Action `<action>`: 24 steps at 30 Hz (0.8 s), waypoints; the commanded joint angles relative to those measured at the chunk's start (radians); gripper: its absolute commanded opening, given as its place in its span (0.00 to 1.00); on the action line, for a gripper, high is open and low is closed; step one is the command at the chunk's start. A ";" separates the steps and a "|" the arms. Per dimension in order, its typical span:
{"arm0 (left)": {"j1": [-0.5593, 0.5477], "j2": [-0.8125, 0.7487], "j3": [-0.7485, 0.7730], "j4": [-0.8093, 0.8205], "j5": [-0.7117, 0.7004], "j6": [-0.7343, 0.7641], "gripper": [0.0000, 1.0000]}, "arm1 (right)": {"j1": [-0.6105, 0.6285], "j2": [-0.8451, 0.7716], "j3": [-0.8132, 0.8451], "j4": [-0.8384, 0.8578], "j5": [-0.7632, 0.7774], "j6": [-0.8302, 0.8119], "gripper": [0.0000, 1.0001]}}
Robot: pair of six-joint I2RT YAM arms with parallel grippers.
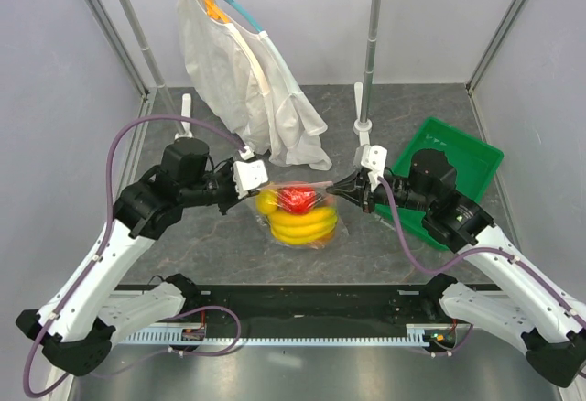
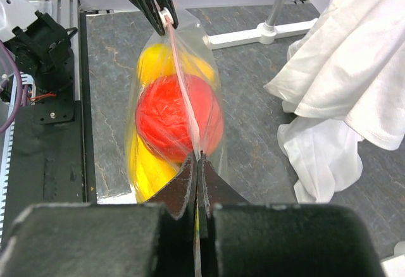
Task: Place the food in the zip-top bag and seal the zipper
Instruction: Zip the zipper food storage bag at the center of the board.
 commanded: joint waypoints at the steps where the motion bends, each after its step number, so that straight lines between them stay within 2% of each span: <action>1: 0.052 -0.054 -0.037 -0.075 -0.165 0.081 0.08 | -0.031 -0.041 0.028 0.007 0.007 -0.018 0.00; 9: 0.084 -0.104 -0.101 -0.076 -0.234 0.147 0.08 | -0.040 -0.049 0.028 -0.012 0.009 -0.036 0.00; 19: 0.104 -0.115 -0.121 -0.105 -0.313 0.259 0.08 | -0.057 -0.061 0.030 -0.038 0.010 -0.055 0.00; 24: 0.105 -0.109 -0.115 -0.119 -0.335 0.269 0.09 | -0.058 -0.052 0.034 -0.039 0.006 -0.059 0.00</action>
